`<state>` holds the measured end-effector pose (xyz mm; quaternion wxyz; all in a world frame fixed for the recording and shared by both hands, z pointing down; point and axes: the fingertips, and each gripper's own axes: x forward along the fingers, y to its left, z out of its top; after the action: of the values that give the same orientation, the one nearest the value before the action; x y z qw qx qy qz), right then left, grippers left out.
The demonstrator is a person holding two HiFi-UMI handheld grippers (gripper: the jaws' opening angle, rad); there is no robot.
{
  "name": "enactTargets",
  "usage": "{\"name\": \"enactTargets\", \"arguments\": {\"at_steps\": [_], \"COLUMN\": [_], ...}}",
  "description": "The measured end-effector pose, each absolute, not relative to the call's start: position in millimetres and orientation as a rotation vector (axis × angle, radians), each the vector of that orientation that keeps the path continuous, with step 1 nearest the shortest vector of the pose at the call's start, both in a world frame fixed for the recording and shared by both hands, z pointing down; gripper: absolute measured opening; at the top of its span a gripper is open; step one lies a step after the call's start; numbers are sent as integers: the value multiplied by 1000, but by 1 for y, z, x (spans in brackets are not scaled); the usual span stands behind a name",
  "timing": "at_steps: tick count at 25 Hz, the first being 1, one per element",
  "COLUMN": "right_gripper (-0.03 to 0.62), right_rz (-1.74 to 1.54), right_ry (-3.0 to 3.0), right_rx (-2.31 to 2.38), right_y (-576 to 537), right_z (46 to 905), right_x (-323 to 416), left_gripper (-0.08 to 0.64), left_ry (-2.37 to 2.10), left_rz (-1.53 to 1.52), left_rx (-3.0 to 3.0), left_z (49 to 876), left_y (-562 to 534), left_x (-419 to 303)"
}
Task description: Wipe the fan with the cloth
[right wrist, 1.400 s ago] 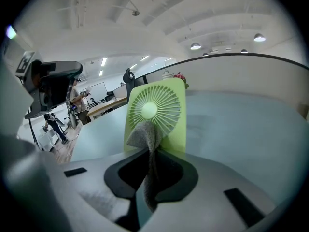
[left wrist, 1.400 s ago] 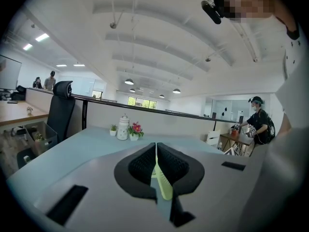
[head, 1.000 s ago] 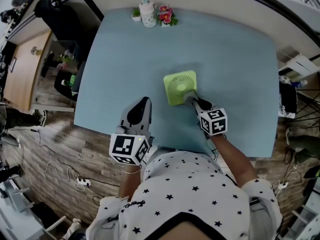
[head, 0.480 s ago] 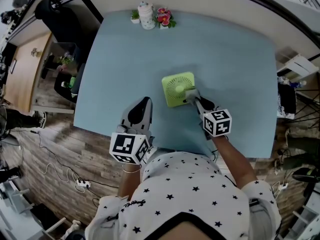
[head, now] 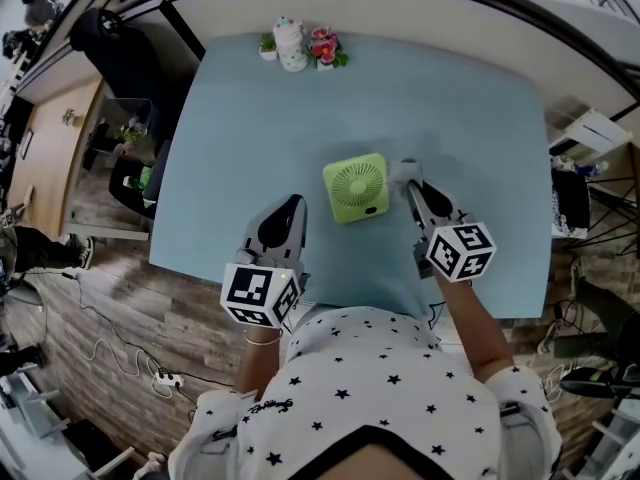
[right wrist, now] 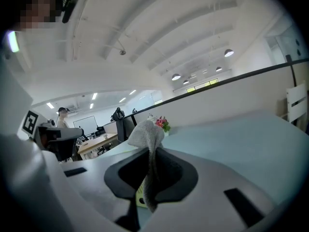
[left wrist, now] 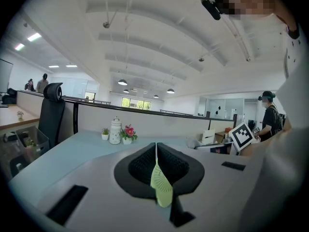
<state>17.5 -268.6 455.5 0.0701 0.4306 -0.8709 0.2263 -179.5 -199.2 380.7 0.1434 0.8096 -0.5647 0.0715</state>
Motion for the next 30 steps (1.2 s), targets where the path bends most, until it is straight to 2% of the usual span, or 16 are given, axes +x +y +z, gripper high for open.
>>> {"name": "enactTargets", "arguments": {"at_steps": [11,30], "right_gripper": [35,34], "right_rz": [613,554], "right_ry": [-2726,-2743], "right_rx": [1327,1316], "right_y": [-265,-263], "right_z": [411,402], "right_x": [10,2], "left_gripper": [34,34], "left_ry": [-1593,-1593], "left_rz": [209,196], "left_rx": [2360,2355], "left_z": [380,383], "left_y": [-203,-202], "left_x": [-176,-179]}}
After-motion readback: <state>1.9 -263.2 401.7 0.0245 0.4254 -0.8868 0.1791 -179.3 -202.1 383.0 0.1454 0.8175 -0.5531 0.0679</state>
